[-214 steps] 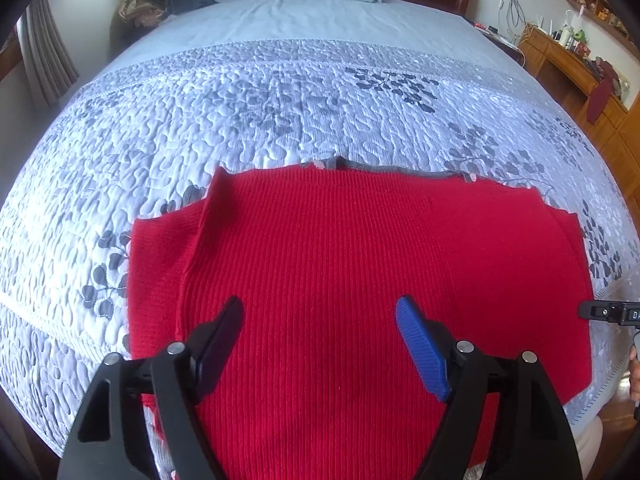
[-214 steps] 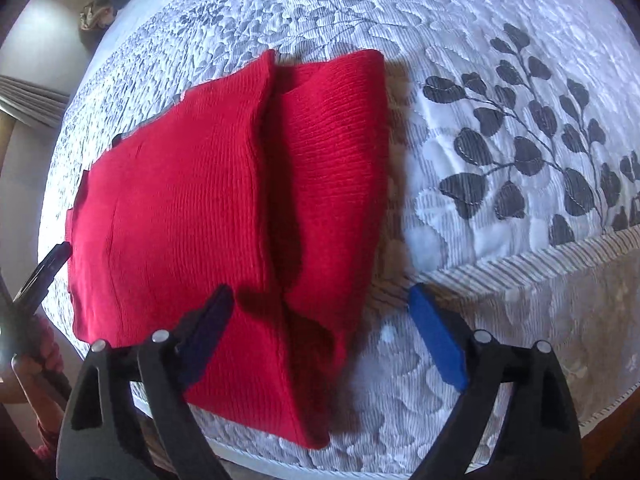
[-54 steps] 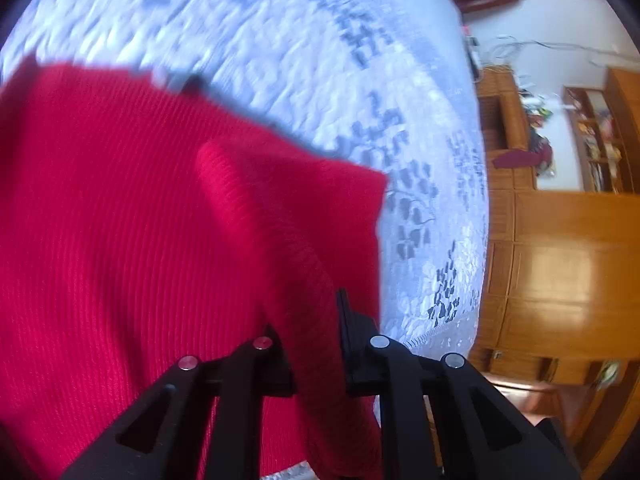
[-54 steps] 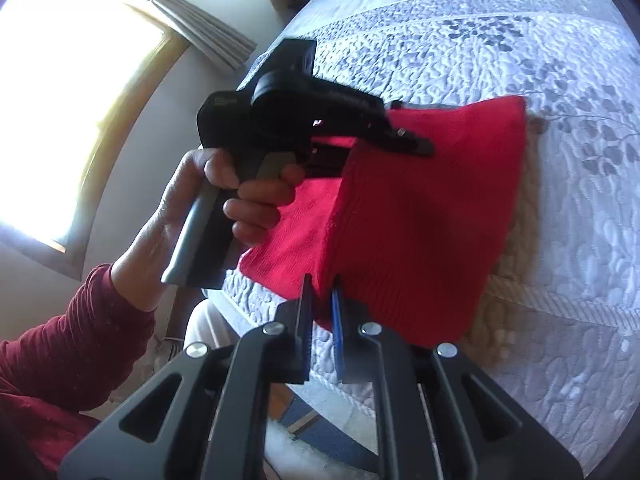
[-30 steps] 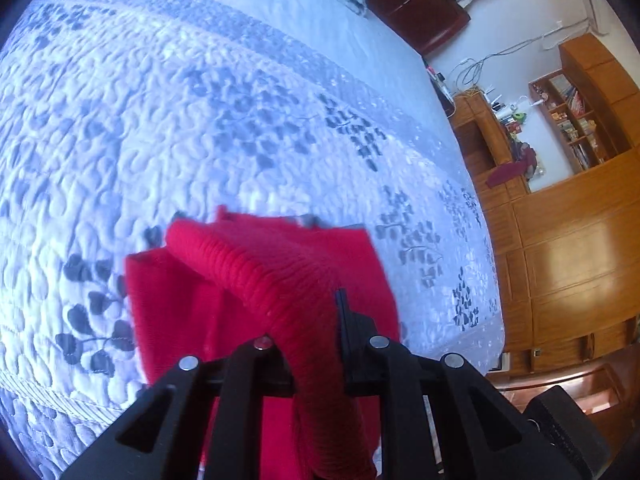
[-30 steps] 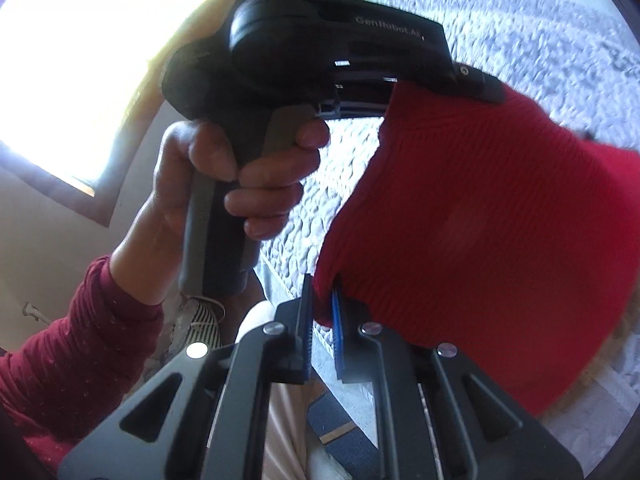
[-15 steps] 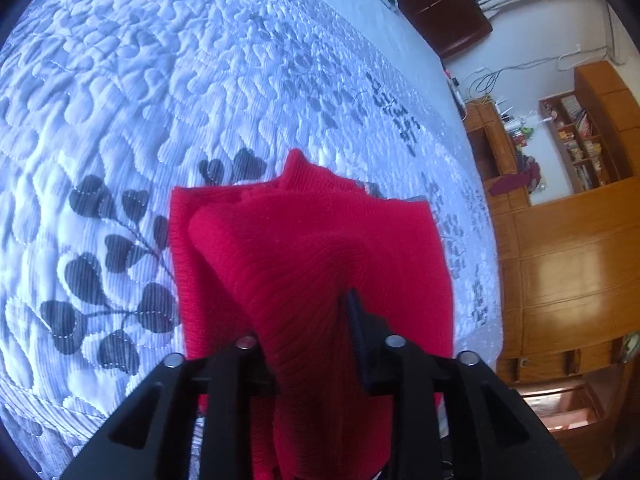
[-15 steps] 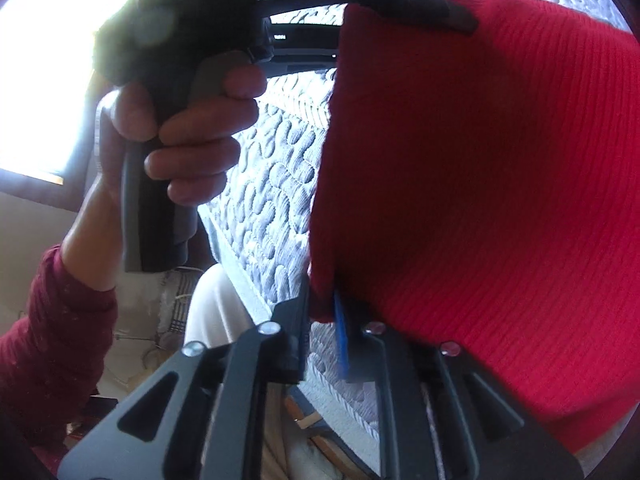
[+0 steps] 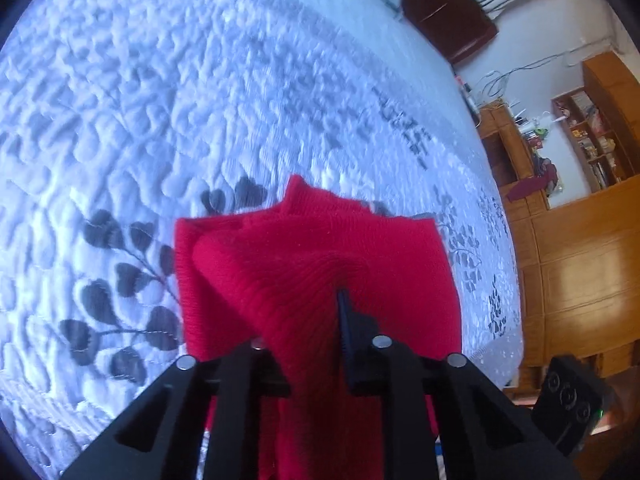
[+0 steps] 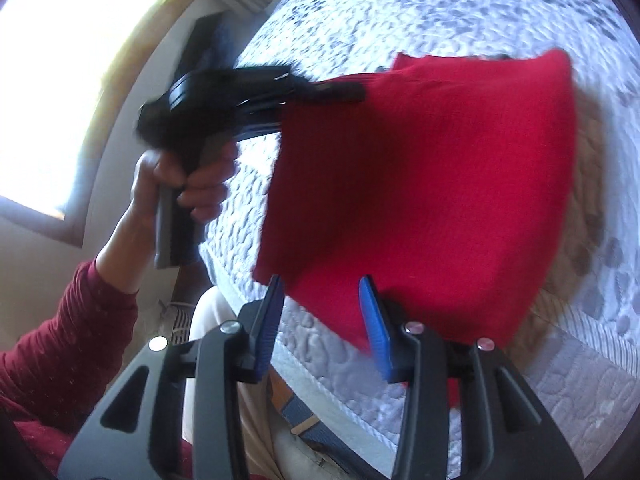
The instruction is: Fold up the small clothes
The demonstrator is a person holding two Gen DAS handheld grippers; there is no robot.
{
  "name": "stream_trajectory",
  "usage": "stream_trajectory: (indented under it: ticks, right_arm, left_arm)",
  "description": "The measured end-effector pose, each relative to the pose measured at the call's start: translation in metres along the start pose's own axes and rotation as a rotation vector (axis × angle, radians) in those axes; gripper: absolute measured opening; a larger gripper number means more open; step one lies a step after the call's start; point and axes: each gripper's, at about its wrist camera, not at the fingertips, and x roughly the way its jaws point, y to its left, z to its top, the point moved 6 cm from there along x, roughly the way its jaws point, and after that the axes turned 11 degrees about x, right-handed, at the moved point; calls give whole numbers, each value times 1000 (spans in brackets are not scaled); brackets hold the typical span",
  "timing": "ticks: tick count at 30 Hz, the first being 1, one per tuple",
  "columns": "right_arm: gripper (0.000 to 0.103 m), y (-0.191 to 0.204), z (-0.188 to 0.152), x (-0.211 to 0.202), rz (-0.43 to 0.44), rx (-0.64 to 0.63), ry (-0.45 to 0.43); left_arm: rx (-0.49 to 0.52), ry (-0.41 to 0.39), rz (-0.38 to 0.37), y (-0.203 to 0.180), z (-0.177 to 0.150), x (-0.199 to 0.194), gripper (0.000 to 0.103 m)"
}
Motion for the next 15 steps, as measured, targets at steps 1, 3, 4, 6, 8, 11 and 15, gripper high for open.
stream_trajectory:
  ticks: [1, 3, 4, 6, 8, 11, 15]
  right_arm:
    - [40, -4, 1, -1, 2, 9, -4]
    - [40, -9, 2, 3, 11, 32, -6]
    - [40, -11, 2, 6, 7, 39, -4]
    - [40, -21, 1, -2, -27, 42, -2]
    - [40, -24, -3, 0, -46, 40, -3]
    - [47, -26, -10, -13, -56, 49, -16]
    - [57, -36, -21, -36, -127, 67, -50]
  left_arm:
    - [28, -30, 8, -4, -3, -8, 15]
    - [72, -45, 56, -4, -10, -15, 14]
    - [77, -28, 92, 1, -13, -11, 14]
    - [25, 8, 92, 19, -19, -1, 14]
    - [-14, 3, 56, 25, -19, -1, 15]
    - [-18, 27, 75, 17, -23, -11, 48]
    - [19, 90, 135, -6, -47, -30, 69]
